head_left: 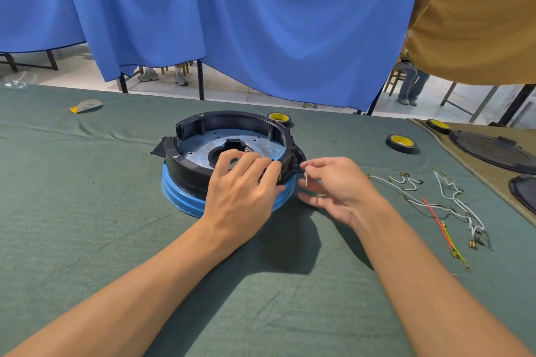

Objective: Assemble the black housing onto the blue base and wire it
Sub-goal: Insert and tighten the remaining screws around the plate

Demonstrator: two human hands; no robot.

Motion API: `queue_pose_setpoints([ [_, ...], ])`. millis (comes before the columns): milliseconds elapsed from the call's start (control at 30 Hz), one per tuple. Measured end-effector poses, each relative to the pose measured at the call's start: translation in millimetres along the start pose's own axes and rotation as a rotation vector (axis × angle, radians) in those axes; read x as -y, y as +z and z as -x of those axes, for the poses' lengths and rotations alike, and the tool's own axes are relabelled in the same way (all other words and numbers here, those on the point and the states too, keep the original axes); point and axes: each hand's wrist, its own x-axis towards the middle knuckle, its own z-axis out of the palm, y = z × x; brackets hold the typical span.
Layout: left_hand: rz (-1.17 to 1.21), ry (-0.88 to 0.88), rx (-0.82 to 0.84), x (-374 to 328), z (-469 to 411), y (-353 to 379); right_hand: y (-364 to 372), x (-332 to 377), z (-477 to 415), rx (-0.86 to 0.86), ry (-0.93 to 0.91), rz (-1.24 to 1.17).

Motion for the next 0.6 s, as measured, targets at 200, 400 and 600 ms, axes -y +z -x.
queue_pose_setpoints([
  [200,0.045,-0.050,-0.040,6,-6,-5,15,4,7,-0.037,0.091,-0.316],
  [400,0.026,-0.040,0.042,5,-8,-9,17,3,6,-0.069,0.108,-0.493],
  [600,-0.037,0.052,0.190,7,-7,-12,5,7,3,-0.057,0.082,-0.527],
])
